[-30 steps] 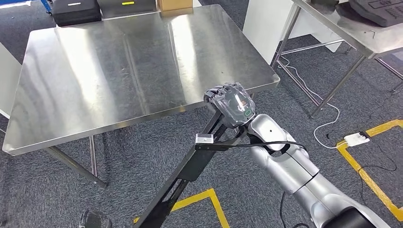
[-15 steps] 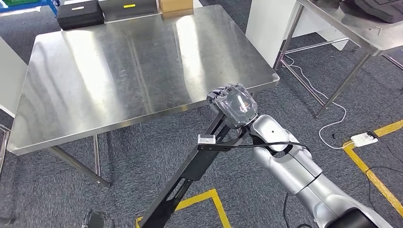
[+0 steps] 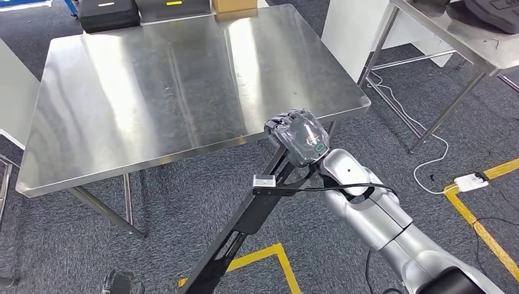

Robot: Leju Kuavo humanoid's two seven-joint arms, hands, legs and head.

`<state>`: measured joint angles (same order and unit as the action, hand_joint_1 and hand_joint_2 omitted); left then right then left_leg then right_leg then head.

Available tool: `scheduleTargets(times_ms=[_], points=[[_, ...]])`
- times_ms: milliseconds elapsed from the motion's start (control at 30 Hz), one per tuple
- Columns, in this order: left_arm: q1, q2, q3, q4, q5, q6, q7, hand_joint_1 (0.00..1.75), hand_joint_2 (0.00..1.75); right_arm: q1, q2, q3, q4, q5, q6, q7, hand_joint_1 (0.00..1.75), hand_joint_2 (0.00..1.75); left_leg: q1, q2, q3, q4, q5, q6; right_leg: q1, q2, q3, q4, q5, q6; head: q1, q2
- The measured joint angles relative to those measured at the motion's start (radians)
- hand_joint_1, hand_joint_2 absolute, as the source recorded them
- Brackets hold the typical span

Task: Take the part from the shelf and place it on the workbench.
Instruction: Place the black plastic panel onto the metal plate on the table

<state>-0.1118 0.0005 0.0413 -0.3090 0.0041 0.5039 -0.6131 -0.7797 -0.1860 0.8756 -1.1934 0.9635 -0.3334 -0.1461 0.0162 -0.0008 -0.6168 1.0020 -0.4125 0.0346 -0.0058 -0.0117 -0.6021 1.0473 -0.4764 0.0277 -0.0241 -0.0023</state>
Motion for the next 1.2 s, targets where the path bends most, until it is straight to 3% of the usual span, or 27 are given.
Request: scheduleTargets(times_ms=[100, 133, 167, 200, 267, 333, 467, 533, 600, 633, 667, 700, 767, 833, 967, 1033, 1133, 1167, 1200], points=[[-0.001, 0.000, 0.000, 0.000, -0.001, 0.000, 0.000, 0.00, 1.75, 0.004, -0.005, 0.001, -0.001, 0.002, 0.000, 0.000, 1.62, 1.75, -0.001, -0.009, 0.001, -0.002, 0.000, 0.012, -0.004, 0.005, -0.101, 0.201, -0.076, -0.006, 0.002, 0.000], [-0.001, 0.000, -0.001, 0.000, -0.001, 0.000, 0.001, 0.00, 1.75, 0.007, -0.007, 0.002, 0.000, 0.003, 0.000, 0.000, 1.62, 1.75, -0.002, -0.014, 0.001, -0.001, 0.000, 0.013, -0.004, 0.006, -0.123, 0.240, -0.084, -0.003, 0.002, 0.000], [-0.001, -0.001, -0.001, 0.000, -0.001, 0.000, 0.001, 0.00, 1.75, 0.010, -0.009, 0.002, 0.000, 0.005, 0.000, 0.000, 1.62, 1.75, -0.003, -0.019, 0.001, -0.001, 0.000, 0.013, -0.004, 0.007, -0.125, 0.240, -0.076, 0.002, 0.002, 0.000], [-0.001, -0.002, -0.001, 0.000, -0.001, 0.000, 0.001, 0.00, 1.75, 0.011, -0.011, 0.002, 0.000, 0.007, 0.001, 0.000, 1.62, 1.75, -0.003, -0.025, 0.002, -0.001, 0.000, 0.012, -0.004, 0.008, -0.108, 0.199, -0.054, 0.007, 0.002, 0.000], [-0.001, -0.003, -0.002, 0.000, -0.001, 0.000, 0.002, 0.00, 1.75, 0.011, -0.014, 0.002, -0.001, 0.009, 0.002, 0.000, 1.62, 1.75, -0.006, -0.034, 0.004, 0.002, -0.002, 0.009, -0.004, 0.014, -0.035, 0.048, 0.005, 0.013, 0.003, 0.000], [-0.001, -0.004, -0.004, 0.000, -0.001, 0.000, 0.002, 0.00, 1.75, 0.009, -0.016, 0.001, -0.003, 0.011, 0.003, 0.000, 1.62, 1.75, -0.010, -0.039, 0.002, 0.004, -0.004, 0.002, -0.002, 0.019, 0.010, -0.044, 0.038, 0.007, 0.002, 0.000], [0.000, -0.004, -0.009, 0.000, -0.001, 0.001, 0.003, 0.00, 1.75, 0.009, -0.015, 0.001, -0.005, 0.022, 0.004, 0.001, 1.62, 1.75, -0.005, -0.034, -0.005, 0.016, -0.015, -0.019, -0.007, 0.014, 0.015, -0.054, 0.046, -0.015, 0.001, 0.000], [-0.001, -0.003, -0.011, 0.000, -0.001, 0.002, 0.004, 0.00, 1.75, 0.008, -0.014, 0.002, -0.008, 0.024, 0.005, 0.001, 1.62, 1.75, -0.003, -0.018, -0.041, 0.096, -0.066, -0.030, -0.012, 0.011, 0.017, -0.057, 0.049, -0.027, -0.001, 0.000], [-0.001, -0.003, -0.012, 0.000, -0.001, 0.002, 0.004, 0.00, 1.75, 0.010, -0.015, 0.002, -0.009, 0.025, 0.005, 0.001, 1.62, 1.75, -0.002, -0.008, -0.105, 0.230, -0.130, -0.039, -0.011, 0.008, 0.017, -0.057, 0.048, -0.032, -0.003, 0.000], [0.000, -0.003, -0.012, 0.000, -0.001, 0.002, 0.005, 0.00, 1.75, 0.012, -0.015, 0.002, -0.009, 0.026, 0.005, 0.001, 1.62, 1.75, -0.001, -0.006, -0.128, 0.277, -0.143, -0.041, -0.010, 0.006, 0.017, -0.057, 0.048, -0.032, -0.003, 0.000], [0.000, -0.003, -0.013, 0.000, -0.001, 0.002, 0.005, 0.00, 1.75, 0.013, -0.015, 0.002, -0.009, 0.027, 0.006, 0.001, 1.62, 1.75, 0.000, -0.005, -0.135, 0.288, -0.137, -0.043, -0.010, 0.004, 0.017, -0.057, 0.048, -0.032, -0.003, 0.000], [0.000, -0.002, -0.013, 0.000, -0.001, 0.002, 0.005, 0.00, 1.75, 0.014, -0.015, 0.002, -0.009, 0.027, 0.006, 0.001, 1.62, 1.75, 0.001, -0.003, -0.121, 0.258, -0.113, -0.043, -0.010, 0.002, 0.018, -0.057, 0.048, -0.032, -0.003, 0.000], [-0.001, -0.001, -0.013, 0.000, -0.001, 0.003, 0.005, 0.00, 1.75, 0.015, -0.016, 0.000, -0.010, 0.029, 0.006, 0.002, 1.62, 1.75, 0.003, 0.010, -0.052, 0.122, -0.049, -0.040, -0.008, 0.000, 0.020, -0.056, 0.046, -0.031, -0.003, 0.000], [-0.004, 0.000, -0.014, 0.000, -0.001, 0.003, 0.005, 0.00, 1.75, 0.014, -0.017, -0.003, -0.011, 0.031, 0.006, 0.004, 1.62, 1.75, 0.000, 0.020, -0.003, 0.024, -0.017, -0.031, -0.001, -0.004, 0.020, -0.055, 0.044, -0.026, -0.001, 0.000], [-0.006, 0.000, -0.016, 0.000, -0.001, 0.003, 0.005, 0.00, 1.75, 0.014, -0.019, -0.007, -0.013, 0.032, 0.006, 0.004, 1.62, 1.75, -0.006, 0.008, 0.006, 0.002, -0.009, -0.004, 0.006, -0.011, 0.015, -0.040, 0.032, -0.011, 0.002, 0.000], [-0.008, -0.001, -0.017, 0.000, -0.001, 0.003, 0.005, 0.00, 1.75, 0.014, -0.022, -0.010, -0.014, 0.032, 0.006, 0.005, 1.62, 1.75, -0.003, 0.003, 0.010, -0.005, -0.003, 0.009, 0.006, -0.005, -0.020, 0.039, -0.007, -0.011, 0.003, 0.000], [-0.010, -0.001, -0.018, 0.000, -0.002, 0.005, 0.006, 0.00, 1.75, 0.020, -0.029, -0.013, -0.014, 0.034, 0.005, 0.009, 1.62, 1.75, -0.003, -0.010, 0.008, -0.004, -0.002, 0.016, 0.002, 0.006, -0.113, 0.235, -0.085, -0.009, 0.004, 0.000], [-0.010, 0.000, -0.019, 0.000, -0.002, 0.006, 0.006, 0.00, 1.75, 0.023, -0.032, -0.013, -0.014, 0.035, 0.004, 0.010, 1.62, 1.75, -0.003, -0.015, 0.008, -0.004, -0.002, 0.016, 0.001, 0.008, -0.125, 0.258, -0.089, -0.003, 0.004, 0.000], [-0.010, 0.000, -0.021, 0.000, -0.003, 0.006, 0.006, 0.00, 1.75, 0.025, -0.035, -0.014, -0.014, 0.037, 0.003, 0.011, 1.62, 1.75, -0.003, -0.020, 0.008, -0.004, -0.002, 0.016, 0.000, 0.008, -0.117, 0.239, -0.075, 0.004, 0.004, 0.000]])
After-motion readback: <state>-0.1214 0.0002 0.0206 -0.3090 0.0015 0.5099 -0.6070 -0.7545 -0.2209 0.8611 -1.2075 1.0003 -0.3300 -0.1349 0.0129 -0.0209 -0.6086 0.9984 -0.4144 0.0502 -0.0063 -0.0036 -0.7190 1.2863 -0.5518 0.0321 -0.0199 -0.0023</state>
